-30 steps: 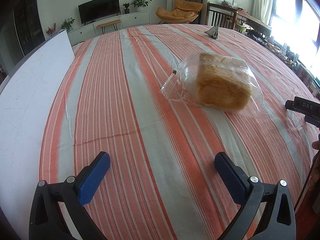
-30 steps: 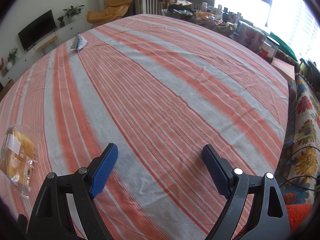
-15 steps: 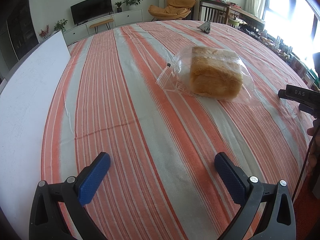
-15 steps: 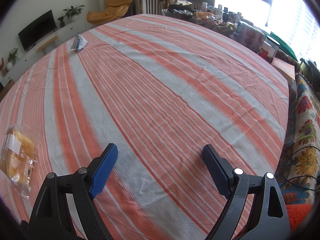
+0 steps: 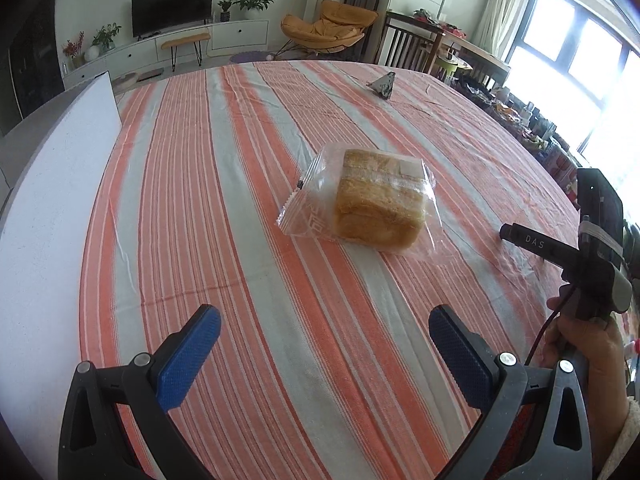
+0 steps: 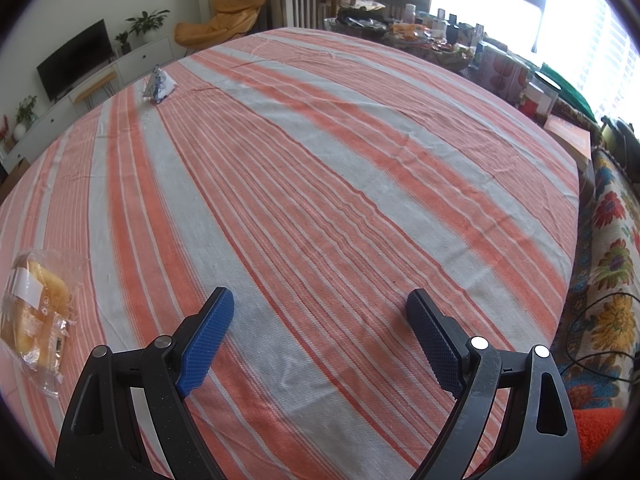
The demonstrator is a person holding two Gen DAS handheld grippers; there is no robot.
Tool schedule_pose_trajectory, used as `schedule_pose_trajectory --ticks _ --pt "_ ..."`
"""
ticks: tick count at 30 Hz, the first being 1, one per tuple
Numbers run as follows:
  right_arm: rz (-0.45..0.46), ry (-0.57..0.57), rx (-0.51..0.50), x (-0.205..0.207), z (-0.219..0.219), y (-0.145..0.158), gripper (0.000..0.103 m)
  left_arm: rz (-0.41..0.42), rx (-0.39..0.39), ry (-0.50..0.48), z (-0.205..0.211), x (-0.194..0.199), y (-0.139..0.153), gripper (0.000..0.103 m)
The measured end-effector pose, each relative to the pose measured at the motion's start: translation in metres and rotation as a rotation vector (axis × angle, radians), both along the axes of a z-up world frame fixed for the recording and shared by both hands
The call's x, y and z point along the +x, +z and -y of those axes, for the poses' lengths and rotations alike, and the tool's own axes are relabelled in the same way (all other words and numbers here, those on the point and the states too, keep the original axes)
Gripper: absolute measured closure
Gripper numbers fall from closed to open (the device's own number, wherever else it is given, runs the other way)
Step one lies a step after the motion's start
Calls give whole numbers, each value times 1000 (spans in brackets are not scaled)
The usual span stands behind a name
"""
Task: Organize snacks
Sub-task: 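Grasp the bagged bread loaf with the left gripper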
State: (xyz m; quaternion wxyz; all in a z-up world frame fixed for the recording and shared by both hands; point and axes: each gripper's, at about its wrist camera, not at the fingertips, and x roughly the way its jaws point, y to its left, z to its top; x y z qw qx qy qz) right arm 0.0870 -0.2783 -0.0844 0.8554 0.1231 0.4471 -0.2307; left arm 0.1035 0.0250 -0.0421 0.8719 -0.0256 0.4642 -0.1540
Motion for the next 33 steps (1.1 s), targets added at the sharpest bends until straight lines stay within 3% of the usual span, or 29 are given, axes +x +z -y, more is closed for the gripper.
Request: schedule_pose_trajectory --ticks 5,8,12,15,17,19,22,27,31,33 --pt "0 0 0 0 0 0 12 -14 -93 -41 11 27 24 0" --pt "0 1 0 0 0 0 12 -50 -109 -112 37 54 31 0" --pt "1 2 0 0 0 0 12 -46 46 -265 88 85 29 0" --pt "1 2 1 0 1 0 11 -85 169 -316 113 103 3 0" --pt "2 3 0 0 0 0 11 -35 289 -290 121 110 -13 0" --pt "2 3 0 0 -2 0 11 -92 340 -266 121 121 -36 0" --pt "2 3 0 0 -1 0 11 -80 246 -180 103 133 -50 0" --pt "1 5 0 1 -3 1 10 -29 271 -132 102 127 -55 1" --pt "2 5 0 1 -3 1 10 18 273 -43 88 122 -46 18" --pt "2 5 0 1 -3 1 10 25 258 0 77 123 -39 22"
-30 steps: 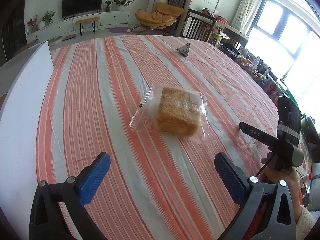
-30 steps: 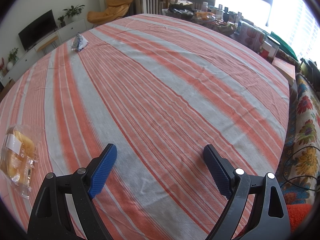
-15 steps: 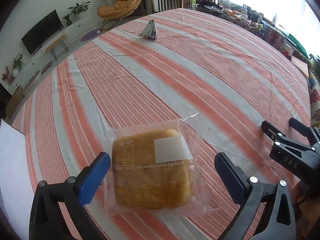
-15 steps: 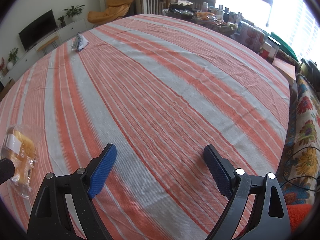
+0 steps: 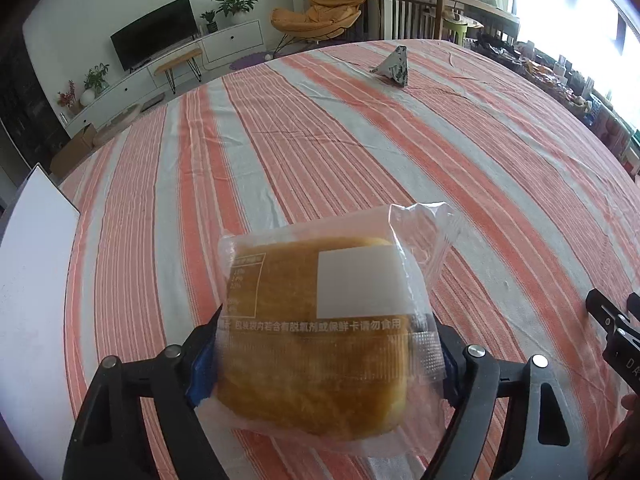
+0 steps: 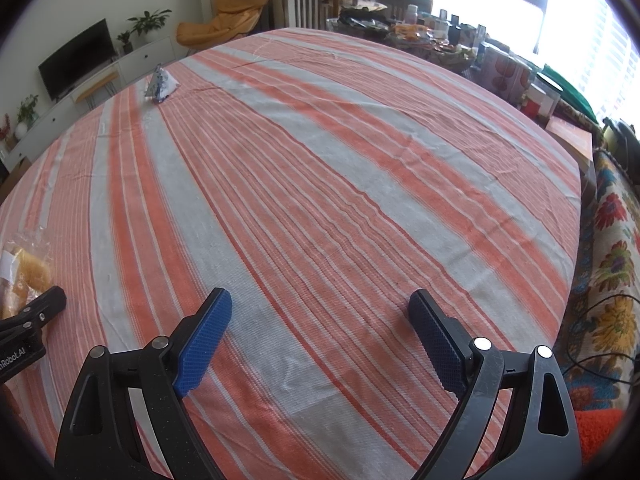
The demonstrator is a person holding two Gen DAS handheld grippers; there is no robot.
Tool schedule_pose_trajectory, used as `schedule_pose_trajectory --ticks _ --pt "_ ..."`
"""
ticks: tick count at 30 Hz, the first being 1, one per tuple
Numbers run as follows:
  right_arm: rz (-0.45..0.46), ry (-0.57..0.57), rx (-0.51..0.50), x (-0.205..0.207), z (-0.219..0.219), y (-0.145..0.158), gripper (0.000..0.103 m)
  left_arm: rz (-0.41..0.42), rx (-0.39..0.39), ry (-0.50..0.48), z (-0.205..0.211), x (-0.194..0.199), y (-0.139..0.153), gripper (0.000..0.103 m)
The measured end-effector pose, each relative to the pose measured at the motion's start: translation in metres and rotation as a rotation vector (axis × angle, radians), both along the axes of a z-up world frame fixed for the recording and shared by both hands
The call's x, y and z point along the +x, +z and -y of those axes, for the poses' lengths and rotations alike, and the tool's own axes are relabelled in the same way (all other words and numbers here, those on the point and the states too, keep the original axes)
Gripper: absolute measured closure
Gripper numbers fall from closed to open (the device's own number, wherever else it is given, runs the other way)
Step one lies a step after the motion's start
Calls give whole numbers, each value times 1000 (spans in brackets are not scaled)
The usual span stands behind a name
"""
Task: Organize snacks
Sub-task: 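Grasp the bagged bread loaf with the left gripper, then hold the bread loaf in the left gripper while the right gripper approaches the triangular packet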
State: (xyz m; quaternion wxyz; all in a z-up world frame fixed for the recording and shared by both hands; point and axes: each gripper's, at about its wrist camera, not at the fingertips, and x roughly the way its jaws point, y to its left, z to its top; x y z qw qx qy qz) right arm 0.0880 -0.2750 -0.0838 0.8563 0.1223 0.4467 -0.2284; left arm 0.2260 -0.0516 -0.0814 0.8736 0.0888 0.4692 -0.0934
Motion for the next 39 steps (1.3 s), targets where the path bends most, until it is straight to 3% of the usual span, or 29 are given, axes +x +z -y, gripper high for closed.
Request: schedule_pose_trajectory --ticks 4,7,12,18,39 --pt "0 0 0 0 0 0 10 41 -15 112 -30 2 6 22" --pt "1 0 0 0 1 0 10 26 -35 177 -50 5 -4 18" --pt "1 1 0 0 1 -1 10 64 -12 128 -51 -1 -16 0" --pt "1 1 0 0 1 0 10 42 -67 140 -58 1 -15 0" --pt "2 2 1 0 1 -1 10 37 -72 139 -59 1 -14 0"
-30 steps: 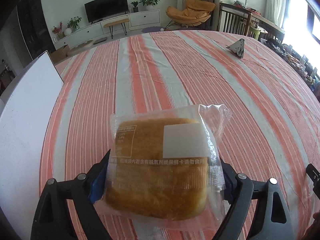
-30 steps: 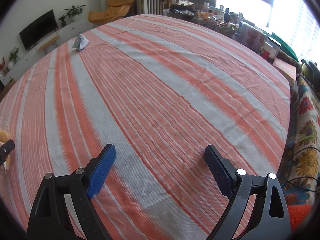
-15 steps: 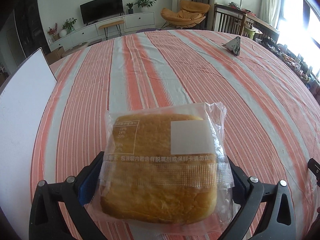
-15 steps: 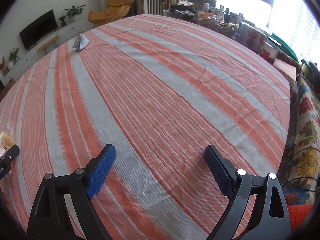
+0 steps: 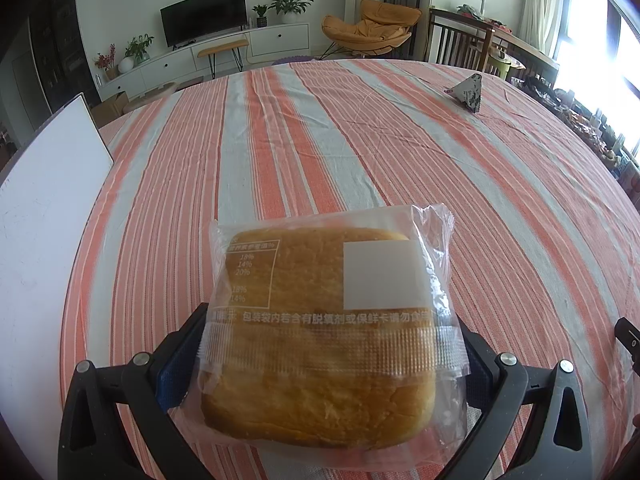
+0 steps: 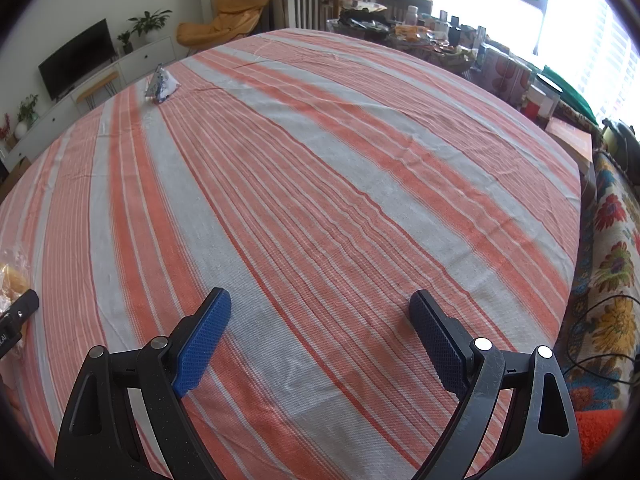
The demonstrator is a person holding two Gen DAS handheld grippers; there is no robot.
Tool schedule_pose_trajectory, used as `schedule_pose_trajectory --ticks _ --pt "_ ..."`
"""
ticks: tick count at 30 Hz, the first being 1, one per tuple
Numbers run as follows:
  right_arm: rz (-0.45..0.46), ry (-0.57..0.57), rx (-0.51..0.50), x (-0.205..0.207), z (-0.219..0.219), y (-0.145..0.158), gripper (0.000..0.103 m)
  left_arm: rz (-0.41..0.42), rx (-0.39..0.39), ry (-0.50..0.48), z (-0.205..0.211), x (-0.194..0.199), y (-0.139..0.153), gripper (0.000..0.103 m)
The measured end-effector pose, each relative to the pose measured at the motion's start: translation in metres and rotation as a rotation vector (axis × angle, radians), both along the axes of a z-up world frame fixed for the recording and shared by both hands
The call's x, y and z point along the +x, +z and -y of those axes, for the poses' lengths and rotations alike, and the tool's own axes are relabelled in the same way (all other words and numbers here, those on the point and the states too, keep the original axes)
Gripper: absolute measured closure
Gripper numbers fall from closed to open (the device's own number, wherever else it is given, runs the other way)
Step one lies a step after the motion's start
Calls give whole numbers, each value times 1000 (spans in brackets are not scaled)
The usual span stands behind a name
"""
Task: Organize snacks
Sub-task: 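Hold the bread loaf in the left gripper while the right gripper approaches the triangular packet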
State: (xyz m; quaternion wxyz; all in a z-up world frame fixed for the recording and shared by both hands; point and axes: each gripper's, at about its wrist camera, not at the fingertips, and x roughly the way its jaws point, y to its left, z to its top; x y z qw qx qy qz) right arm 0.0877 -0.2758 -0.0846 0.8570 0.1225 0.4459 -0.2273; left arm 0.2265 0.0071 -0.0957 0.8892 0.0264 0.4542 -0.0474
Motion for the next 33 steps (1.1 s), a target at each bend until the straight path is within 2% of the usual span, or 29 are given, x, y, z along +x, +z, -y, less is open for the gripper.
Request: schedule_pose_trajectory --ticks 25,28,31,33 --pt "1 2 2 0 0 0 10 -1 -1 0 -1 0 0 0" --pt "1 18 25 0 0 1 10 -1 -1 1 -1 0 0 0" --pt "91 48 159 -7 10 10 12 -1 -1 0 -1 1 0 0" --pt "143 57 152 -3 13 16 12 -1 -1 0 -1 0 0 0"
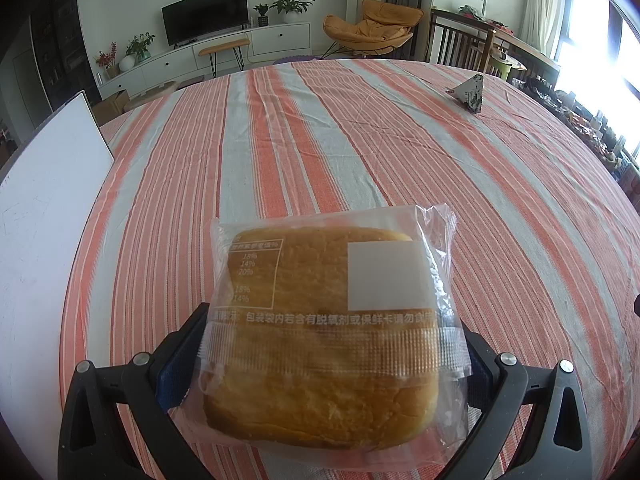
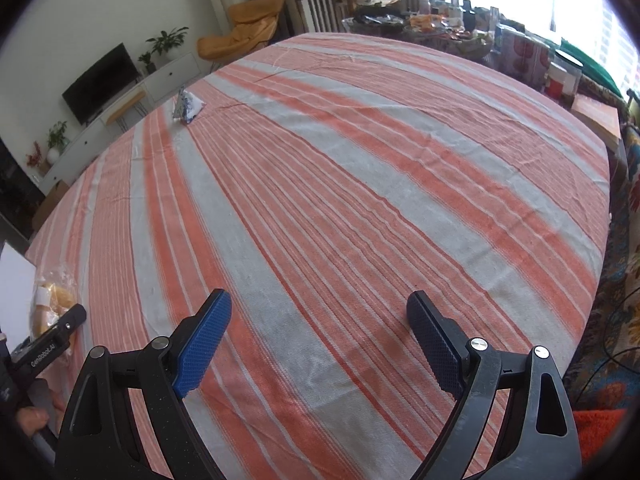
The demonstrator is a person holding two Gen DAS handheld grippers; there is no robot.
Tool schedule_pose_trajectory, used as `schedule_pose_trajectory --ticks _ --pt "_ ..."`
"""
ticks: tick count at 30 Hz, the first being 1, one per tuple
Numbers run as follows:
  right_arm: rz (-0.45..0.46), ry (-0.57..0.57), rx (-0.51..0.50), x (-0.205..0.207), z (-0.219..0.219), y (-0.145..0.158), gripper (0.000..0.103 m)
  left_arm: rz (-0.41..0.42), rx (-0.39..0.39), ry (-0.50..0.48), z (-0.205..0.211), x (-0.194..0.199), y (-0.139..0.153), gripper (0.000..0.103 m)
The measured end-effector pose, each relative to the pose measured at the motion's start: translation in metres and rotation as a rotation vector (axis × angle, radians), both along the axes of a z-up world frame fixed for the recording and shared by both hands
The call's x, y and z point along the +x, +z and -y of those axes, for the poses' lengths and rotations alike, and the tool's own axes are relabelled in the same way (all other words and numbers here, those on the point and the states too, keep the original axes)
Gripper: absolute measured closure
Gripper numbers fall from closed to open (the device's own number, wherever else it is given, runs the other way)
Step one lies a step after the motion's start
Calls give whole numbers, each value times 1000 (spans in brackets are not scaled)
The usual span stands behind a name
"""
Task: Organize snacks
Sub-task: 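Hold the bread loaf in the left gripper while the right gripper approaches the triangular packet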
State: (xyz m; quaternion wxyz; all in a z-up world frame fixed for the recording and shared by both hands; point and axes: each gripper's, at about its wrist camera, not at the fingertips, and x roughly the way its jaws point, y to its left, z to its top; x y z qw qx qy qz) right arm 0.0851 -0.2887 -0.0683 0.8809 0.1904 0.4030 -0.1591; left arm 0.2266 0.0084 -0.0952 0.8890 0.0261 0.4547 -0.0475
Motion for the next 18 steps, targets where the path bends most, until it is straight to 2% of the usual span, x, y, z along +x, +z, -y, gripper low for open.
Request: schedule_pose_trajectory --ticks 4,9,13,18 --pt "51 113 -89 47 -1 11 12 0 0 0 0 1 0 0" --pt "115 312 -101 142 -9 25 12 0 0 0 0 1 0 0" --pt "105 425 -91 225 -29 26 12 0 -1 0 0 0 0 0" --pt "45 437 -129 313 -44 11 13 -1 -2 3 -2 -2 0 0"
